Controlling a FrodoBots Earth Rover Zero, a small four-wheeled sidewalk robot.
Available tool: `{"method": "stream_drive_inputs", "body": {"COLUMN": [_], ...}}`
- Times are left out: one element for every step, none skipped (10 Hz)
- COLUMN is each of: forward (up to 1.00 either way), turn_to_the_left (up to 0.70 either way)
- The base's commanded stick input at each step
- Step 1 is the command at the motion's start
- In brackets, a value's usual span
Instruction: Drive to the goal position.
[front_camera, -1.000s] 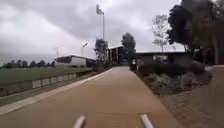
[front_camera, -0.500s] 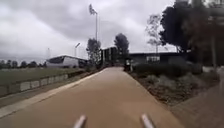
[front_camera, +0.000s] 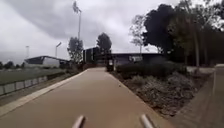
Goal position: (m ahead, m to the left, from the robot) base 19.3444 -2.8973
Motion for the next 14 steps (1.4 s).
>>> {"method": "stream_drive_inputs", "body": {"forward": [1.00,1.00,1.00,1.00,1.00,1.00,1.00,1.00,1.00,1.00,1.00,1.00,1.00,1.00], "turn_to_the_left": [0.00,0.00,0.00,0.00,0.00,0.00,0.00,0.00,0.00,0.00,0.00,0.00,0.00,0.00]}}
